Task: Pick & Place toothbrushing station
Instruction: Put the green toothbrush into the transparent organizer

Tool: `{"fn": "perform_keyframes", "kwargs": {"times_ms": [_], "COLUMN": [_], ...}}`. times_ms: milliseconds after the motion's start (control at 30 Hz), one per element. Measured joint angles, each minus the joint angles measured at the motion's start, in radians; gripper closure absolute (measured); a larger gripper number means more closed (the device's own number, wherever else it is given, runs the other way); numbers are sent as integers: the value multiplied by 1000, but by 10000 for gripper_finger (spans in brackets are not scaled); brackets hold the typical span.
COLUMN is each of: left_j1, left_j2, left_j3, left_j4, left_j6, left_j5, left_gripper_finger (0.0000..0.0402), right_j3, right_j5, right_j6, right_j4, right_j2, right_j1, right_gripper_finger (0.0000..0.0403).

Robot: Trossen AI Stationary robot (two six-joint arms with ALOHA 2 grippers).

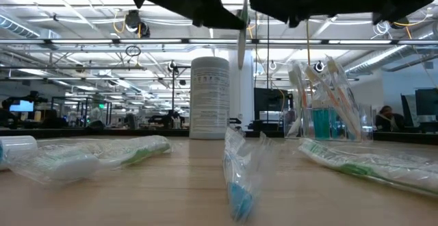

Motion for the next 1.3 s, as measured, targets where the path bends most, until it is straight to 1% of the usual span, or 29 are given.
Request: {"fn": "perform_keyframes", "kwargs": {"times_ms": [67, 133, 267, 333, 467, 567, 633, 767, 800, 833, 967, 1100, 1200, 1300], "left_j1": [0, 0, 0, -1, 0, 0, -2, -1, -2, -3, -3, -2, -2, -2], "left_j2": [0, 0, 0, 0, 0, 0, 0, 0, 0, 0, 0, 0, 0, 0], "left_j3": [0, 0, 0, 0, 0, 0, 0, 0, 0, -1, -1, -1, -1, -1], "left_j4": [-6, -6, -4, -5, -5, -8, -15, -15, -17, -17, -18, -30, -40, -55], "left_j6": [-9, -15, -12, -12, -13, -20, -34, -36, -36, -36, -30, -22, -14, -13], "left_j5": [0, -1, -18, -41, -73, -82, -94, -97, -95, -95, -104, -109, -133, -158], "left_gripper_finger": [394, 384, 373, 374, 388, 392, 385, 361, 356, 352, 340, 329, 314, 290], "right_j3": [0, -1, -1, -1, -1, 1, 1, 1, 1, 1, 1, 1, 1, 1], "right_j5": [-17, -24, -163, -192, -194, -194, -195, -187, -183, -182, -151, -141, -138, -133], "right_j6": [37, 39, 38, 47, 53, 60, 84, 93, 92, 91, 102, 85, 90, 101], "right_j4": [26, 62, 105, 153, 203, 209, 197, 195, 194, 194, 185, 151, 144, 118], "right_j2": [23, 38, 64, 80, 92, 89, 88, 87, 87, 87, 87, 87, 87, 81], "right_j1": [-34, -60, -97, -103, -111, -110, -110, -111, -112, -112, -111, -123, -128, -134], "right_gripper_finger": [261, 261, 261, 261, 264, 284, 309, 378, 388, 391, 383, 396, 396, 397]}}
